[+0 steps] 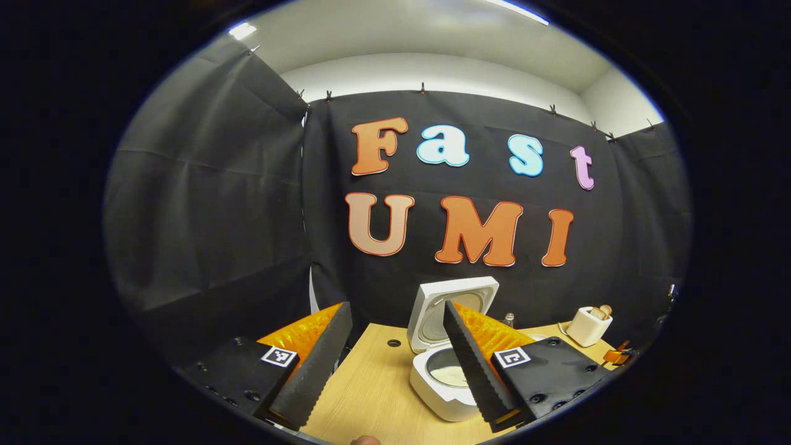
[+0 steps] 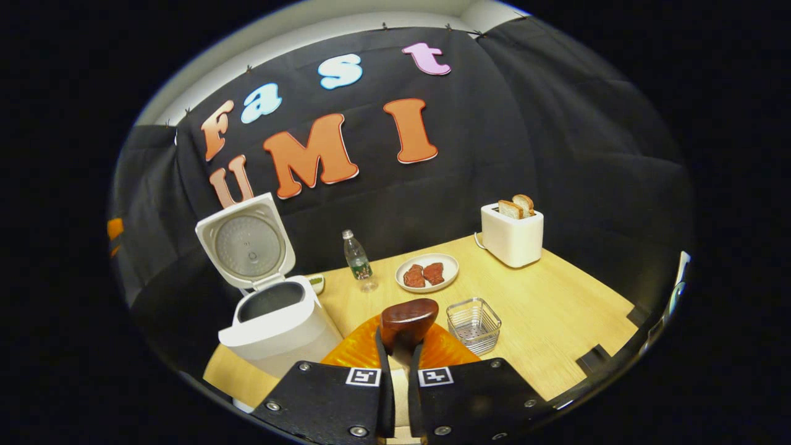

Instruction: Close the left gripper, press the button to open the rice cooker; take a wooden spoon from the chopstick holder with the right hand, scoop a spoonful of rice and pour it into the rice cooker, then put the wooden spoon back into the chopstick holder.

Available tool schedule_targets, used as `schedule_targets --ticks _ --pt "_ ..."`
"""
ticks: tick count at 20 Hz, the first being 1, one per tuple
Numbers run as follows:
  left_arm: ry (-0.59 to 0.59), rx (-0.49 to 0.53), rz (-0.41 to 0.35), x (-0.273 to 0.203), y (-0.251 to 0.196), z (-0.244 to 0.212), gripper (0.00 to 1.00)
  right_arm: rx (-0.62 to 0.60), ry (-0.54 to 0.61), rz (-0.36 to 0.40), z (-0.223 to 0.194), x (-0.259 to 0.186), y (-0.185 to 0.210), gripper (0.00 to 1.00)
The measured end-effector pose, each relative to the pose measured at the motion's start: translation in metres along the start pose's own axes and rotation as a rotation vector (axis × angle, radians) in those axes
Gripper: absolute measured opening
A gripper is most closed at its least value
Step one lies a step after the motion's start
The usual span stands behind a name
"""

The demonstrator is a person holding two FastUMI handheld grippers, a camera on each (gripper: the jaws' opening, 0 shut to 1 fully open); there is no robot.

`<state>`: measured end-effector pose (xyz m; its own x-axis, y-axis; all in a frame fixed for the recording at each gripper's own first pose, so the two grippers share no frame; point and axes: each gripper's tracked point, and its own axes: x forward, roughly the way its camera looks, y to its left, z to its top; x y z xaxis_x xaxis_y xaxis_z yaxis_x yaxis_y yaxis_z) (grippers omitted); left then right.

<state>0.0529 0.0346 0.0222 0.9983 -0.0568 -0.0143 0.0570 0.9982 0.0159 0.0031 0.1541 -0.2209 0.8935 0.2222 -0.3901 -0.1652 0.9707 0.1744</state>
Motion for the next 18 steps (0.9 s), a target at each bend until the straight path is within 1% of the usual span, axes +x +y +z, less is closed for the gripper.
schedule_targets --ticks 2,6,8,10,12,14,15,17,18 --pt "0.014 -0.004 -0.018 0.001 0.002 -0.005 1.00 -0.027 0.035 -0.025 -0.015 0.004 0.000 0.08" --pt "0.032 -0.013 -0.040 0.001 0.004 -0.013 1.00 -0.119 0.046 -0.082 -0.033 0.007 -0.003 0.08" --pt "0.041 -0.006 -0.042 0.002 0.005 -0.017 1.00 -0.173 0.063 -0.097 -0.044 0.007 -0.001 0.08" --pt "0.051 0.001 -0.051 0.002 0.005 -0.019 1.00 -0.193 0.096 -0.107 -0.061 0.005 0.001 0.08" --pt "0.053 0.000 -0.061 0.002 0.005 -0.020 1.00 -0.176 0.092 -0.116 -0.064 0.004 0.002 0.08" --pt "0.053 0.002 -0.056 0.003 0.009 -0.021 1.00 -0.150 0.098 -0.129 -0.068 0.006 0.004 0.08" --pt "0.045 0.003 -0.052 0.002 0.011 -0.019 1.00 -0.118 0.114 -0.132 -0.072 0.009 0.004 0.08" --pt "0.040 0.006 -0.049 0.000 0.015 -0.020 1.00 -0.015 0.134 -0.135 -0.081 0.012 0.007 0.08" --pt "0.045 0.008 -0.046 -0.001 0.017 -0.022 1.00 0.034 0.102 -0.149 -0.076 0.012 0.008 0.08"
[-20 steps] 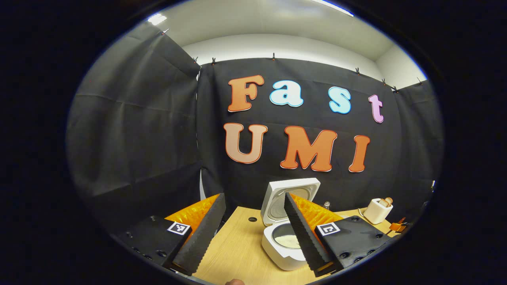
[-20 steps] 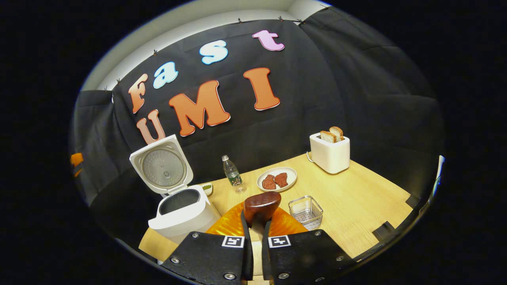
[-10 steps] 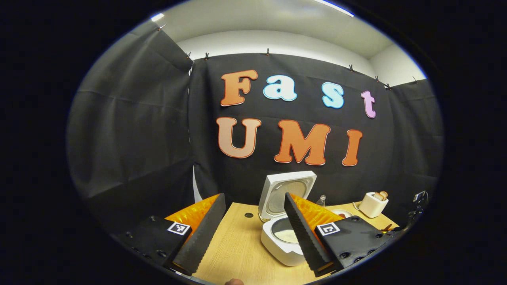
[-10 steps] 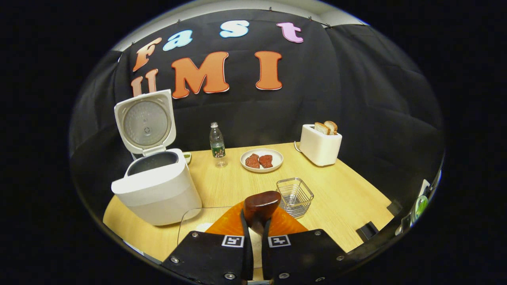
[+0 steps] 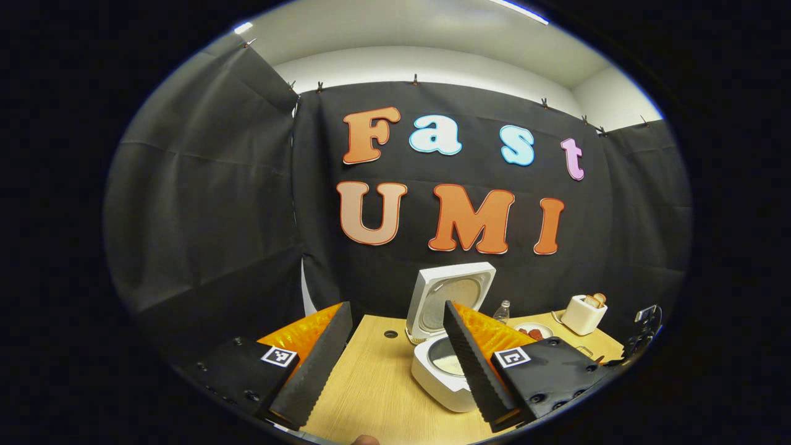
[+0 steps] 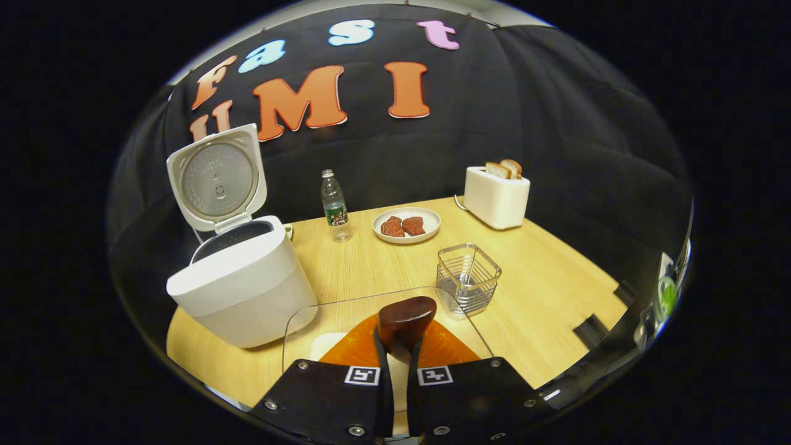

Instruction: Close the left gripper, press the button to open the rice cooker; take a wooden spoon from the chopstick holder with the right hand, scoop a spoonful of rice and pour it into the rice cooker, then put the wooden spoon back into the chopstick holder.

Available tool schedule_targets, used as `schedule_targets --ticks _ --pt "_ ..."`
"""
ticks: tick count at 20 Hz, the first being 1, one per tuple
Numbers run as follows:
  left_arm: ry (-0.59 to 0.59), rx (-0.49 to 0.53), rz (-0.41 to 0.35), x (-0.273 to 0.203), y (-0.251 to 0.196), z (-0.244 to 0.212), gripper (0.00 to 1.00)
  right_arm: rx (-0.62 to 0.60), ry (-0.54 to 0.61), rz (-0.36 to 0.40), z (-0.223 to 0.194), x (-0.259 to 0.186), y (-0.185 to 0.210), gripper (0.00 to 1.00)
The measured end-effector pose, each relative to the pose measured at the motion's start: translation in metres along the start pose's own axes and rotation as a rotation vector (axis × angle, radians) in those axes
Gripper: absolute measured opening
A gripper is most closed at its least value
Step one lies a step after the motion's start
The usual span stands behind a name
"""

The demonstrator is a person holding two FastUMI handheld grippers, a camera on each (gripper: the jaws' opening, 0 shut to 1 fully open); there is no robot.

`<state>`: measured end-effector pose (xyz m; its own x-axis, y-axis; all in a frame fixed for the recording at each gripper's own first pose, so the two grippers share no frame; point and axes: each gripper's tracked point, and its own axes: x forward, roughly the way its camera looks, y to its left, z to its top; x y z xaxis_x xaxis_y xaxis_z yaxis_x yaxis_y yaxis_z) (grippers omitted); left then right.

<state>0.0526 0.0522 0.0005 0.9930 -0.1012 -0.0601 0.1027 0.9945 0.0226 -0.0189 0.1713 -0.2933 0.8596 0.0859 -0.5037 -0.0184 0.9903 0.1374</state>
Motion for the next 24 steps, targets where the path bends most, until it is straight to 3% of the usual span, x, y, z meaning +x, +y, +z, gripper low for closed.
schedule_targets --ticks 3,6,11,19,24 --pt "0.021 -0.007 0.003 0.001 0.006 -0.008 1.00 0.134 0.004 0.000 -0.004 0.003 0.007 0.08" --pt "0.038 -0.011 0.013 0.004 0.013 -0.013 1.00 0.240 -0.007 0.046 -0.006 0.002 0.023 0.08" --pt "0.053 -0.015 0.004 0.008 0.013 -0.020 1.00 0.270 -0.018 0.047 -0.003 0.010 0.030 0.08" --pt "0.080 -0.021 -0.005 0.015 0.012 -0.029 1.00 0.444 -0.002 0.027 -0.003 0.020 0.021 0.08" --pt "0.077 -0.018 -0.010 0.016 0.009 -0.025 1.00 0.670 0.054 0.031 -0.009 0.025 0.013 0.07"
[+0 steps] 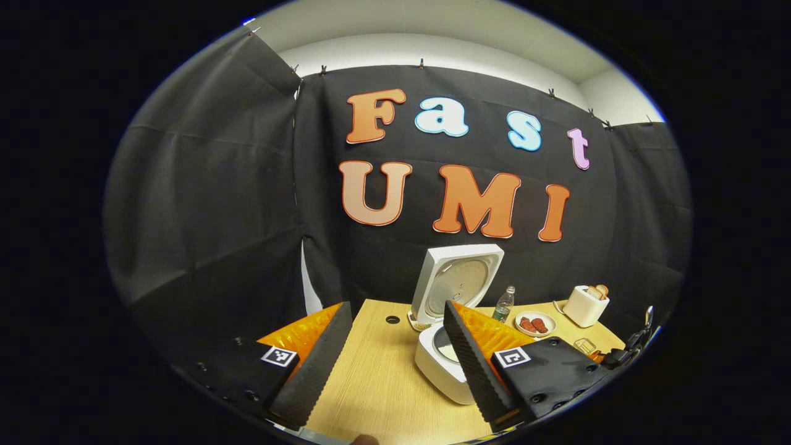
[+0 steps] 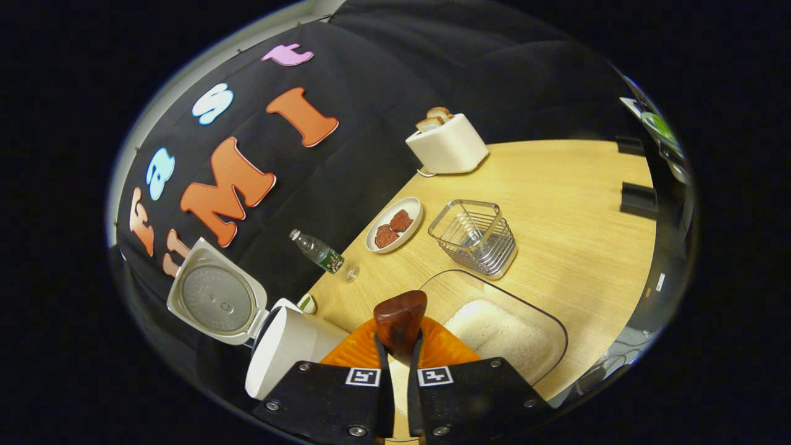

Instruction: Close the left gripper, press the button to open the rice cooker; take a wooden spoon from the chopstick holder with the right hand, scoop a spoonful of rice and pour it into the rice cooker, then put the wooden spoon back into the chopstick holder.

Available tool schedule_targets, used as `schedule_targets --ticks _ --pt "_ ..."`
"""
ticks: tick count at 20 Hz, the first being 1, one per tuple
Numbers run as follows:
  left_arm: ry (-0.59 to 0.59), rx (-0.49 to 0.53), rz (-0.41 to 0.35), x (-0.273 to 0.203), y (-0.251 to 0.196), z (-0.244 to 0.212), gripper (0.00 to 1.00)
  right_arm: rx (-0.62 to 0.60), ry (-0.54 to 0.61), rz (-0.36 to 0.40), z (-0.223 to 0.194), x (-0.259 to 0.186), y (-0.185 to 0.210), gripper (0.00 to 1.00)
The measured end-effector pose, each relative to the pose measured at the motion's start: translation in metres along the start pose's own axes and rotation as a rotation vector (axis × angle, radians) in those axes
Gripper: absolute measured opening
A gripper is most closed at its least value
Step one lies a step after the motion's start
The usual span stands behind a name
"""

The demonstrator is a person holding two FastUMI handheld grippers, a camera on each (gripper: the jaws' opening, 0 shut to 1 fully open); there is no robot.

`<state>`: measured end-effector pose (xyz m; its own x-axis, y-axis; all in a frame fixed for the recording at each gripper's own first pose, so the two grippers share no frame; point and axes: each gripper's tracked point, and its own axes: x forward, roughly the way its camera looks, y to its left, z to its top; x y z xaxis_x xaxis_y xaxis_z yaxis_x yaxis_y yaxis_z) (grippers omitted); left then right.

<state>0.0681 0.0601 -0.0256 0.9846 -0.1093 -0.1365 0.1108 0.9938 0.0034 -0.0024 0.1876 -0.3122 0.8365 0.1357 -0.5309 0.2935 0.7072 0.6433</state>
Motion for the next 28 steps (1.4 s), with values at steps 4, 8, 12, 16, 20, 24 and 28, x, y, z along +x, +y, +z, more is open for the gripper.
schedule_targets --ticks 4,8,12,16,20,24,28 --pt "-0.006 -0.002 0.009 -0.004 0.003 0.001 1.00 0.047 0.027 0.037 -0.009 0.001 0.007 0.08" --pt "0.004 -0.014 0.012 -0.006 0.003 -0.003 1.00 0.113 0.070 0.078 -0.016 0.001 0.018 0.08" --pt "-0.003 -0.011 0.020 -0.010 0.007 0.001 1.00 0.208 0.103 0.108 -0.017 0.000 0.020 0.08" --pt "-0.018 -0.008 0.023 -0.011 0.009 0.005 1.00 0.302 0.107 0.140 -0.004 -0.006 0.020 0.08" --pt "-0.028 -0.017 0.019 -0.011 0.007 0.010 1.00 0.363 0.098 0.155 0.008 -0.011 0.017 0.07" --pt "-0.050 -0.010 0.013 -0.011 0.005 0.018 1.00 0.416 0.084 0.164 0.024 -0.016 0.017 0.08" --pt "-0.055 -0.014 0.002 -0.012 0.001 0.019 1.00 0.464 0.090 0.176 0.038 -0.024 0.026 0.08"
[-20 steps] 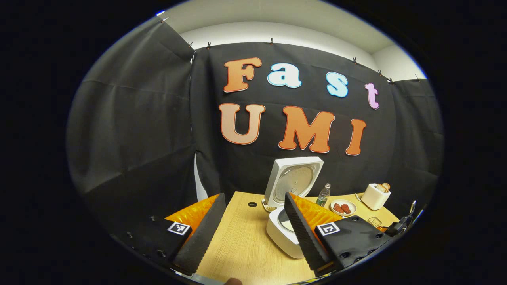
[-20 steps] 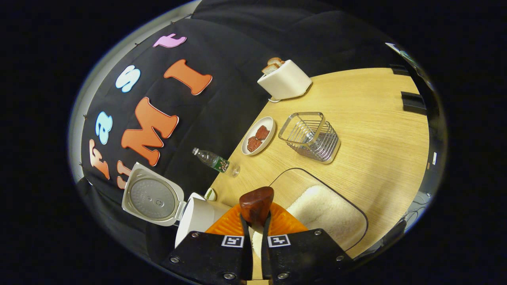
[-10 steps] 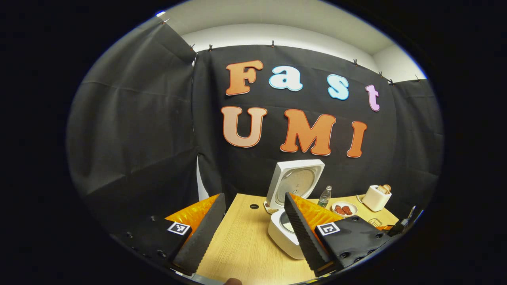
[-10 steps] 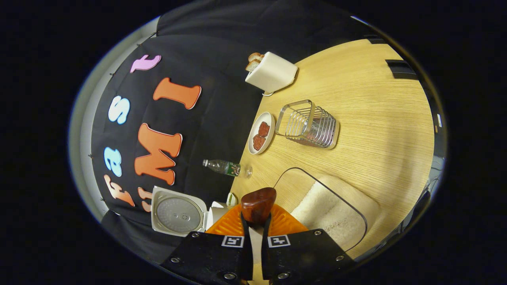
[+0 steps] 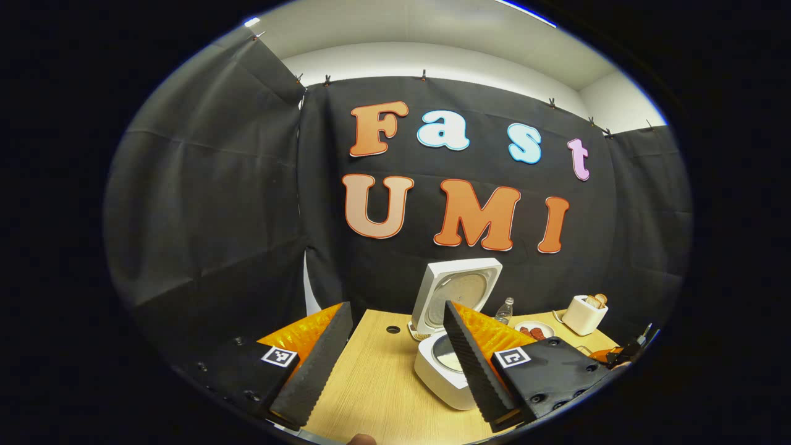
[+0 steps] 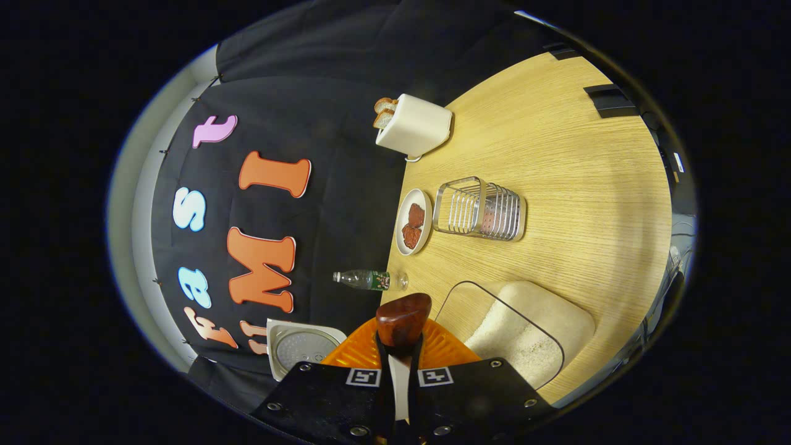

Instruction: Close the left gripper, press the button to open the rice cooker; take a wooden spoon from the chopstick holder with the right hand, scoop a spoonful of rice and pour it into the rice cooker, then put the wooden spoon back into the chopstick holder.

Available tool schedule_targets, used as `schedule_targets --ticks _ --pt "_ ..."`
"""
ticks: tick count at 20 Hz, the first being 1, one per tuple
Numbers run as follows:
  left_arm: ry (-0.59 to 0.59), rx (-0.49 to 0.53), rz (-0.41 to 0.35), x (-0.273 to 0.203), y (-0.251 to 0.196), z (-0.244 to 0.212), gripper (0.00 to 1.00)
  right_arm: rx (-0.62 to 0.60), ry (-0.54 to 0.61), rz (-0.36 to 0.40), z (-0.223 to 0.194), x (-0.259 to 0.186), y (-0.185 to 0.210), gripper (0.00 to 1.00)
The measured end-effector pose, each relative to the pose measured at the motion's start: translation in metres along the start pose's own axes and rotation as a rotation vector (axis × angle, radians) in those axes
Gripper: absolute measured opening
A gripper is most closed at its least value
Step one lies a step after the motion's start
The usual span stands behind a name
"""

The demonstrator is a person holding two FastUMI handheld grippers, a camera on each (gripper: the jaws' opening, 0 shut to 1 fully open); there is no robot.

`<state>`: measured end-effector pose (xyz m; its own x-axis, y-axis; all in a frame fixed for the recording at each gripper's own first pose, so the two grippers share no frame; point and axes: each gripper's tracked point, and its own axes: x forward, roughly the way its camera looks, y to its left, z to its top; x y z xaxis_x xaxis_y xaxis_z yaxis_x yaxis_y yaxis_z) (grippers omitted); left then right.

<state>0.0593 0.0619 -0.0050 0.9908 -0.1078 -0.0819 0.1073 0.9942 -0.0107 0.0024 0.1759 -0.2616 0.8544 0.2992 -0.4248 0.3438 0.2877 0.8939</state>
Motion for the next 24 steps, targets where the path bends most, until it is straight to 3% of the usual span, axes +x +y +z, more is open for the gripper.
schedule_targets --ticks 10,18,24 --pt "0.009 -0.016 -0.021 0.003 -0.002 -0.004 1.00 0.096 0.012 0.039 0.016 -0.013 0.041 0.08" --pt "0.008 -0.016 -0.015 0.004 0.007 -0.005 1.00 0.067 0.032 0.114 0.007 -0.011 0.108 0.08" --pt "0.013 -0.021 0.014 0.004 0.021 -0.009 1.00 0.051 0.088 0.173 -0.021 0.017 0.165 0.08"
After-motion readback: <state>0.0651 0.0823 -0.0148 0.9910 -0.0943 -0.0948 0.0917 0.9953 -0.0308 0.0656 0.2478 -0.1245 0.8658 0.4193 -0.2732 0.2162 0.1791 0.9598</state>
